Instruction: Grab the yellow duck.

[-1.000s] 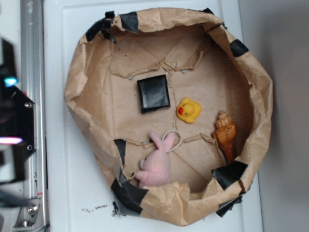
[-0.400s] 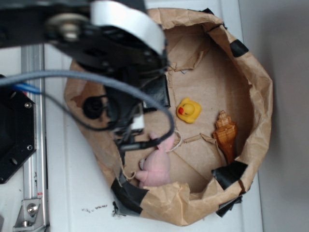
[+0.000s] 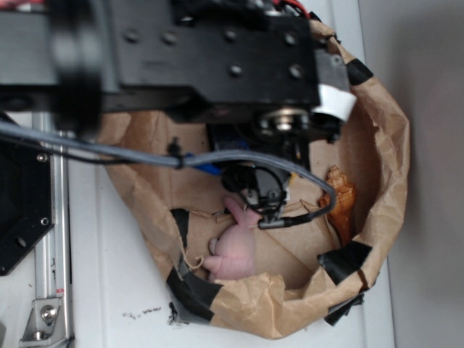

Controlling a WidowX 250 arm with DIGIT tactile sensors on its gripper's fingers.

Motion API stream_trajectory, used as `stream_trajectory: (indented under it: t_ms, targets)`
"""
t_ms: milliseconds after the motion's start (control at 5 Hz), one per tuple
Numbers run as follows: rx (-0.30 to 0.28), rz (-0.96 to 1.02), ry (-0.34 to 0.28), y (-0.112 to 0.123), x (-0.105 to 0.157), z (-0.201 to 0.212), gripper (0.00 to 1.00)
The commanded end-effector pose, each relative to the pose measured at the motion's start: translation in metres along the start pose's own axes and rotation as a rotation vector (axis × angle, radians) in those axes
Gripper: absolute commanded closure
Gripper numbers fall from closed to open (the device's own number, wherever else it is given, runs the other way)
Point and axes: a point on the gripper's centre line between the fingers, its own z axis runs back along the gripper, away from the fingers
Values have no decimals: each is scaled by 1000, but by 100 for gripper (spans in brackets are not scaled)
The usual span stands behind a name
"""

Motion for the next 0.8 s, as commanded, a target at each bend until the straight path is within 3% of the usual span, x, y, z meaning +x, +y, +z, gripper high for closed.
stream_trajectory:
  t_ms: [0, 200, 600]
  targets:
    - [44, -24, -29, 7, 27, -23, 0]
    - [67, -23, -7, 4, 40, -38, 0]
    - [48, -14, -19, 10, 52, -47, 0]
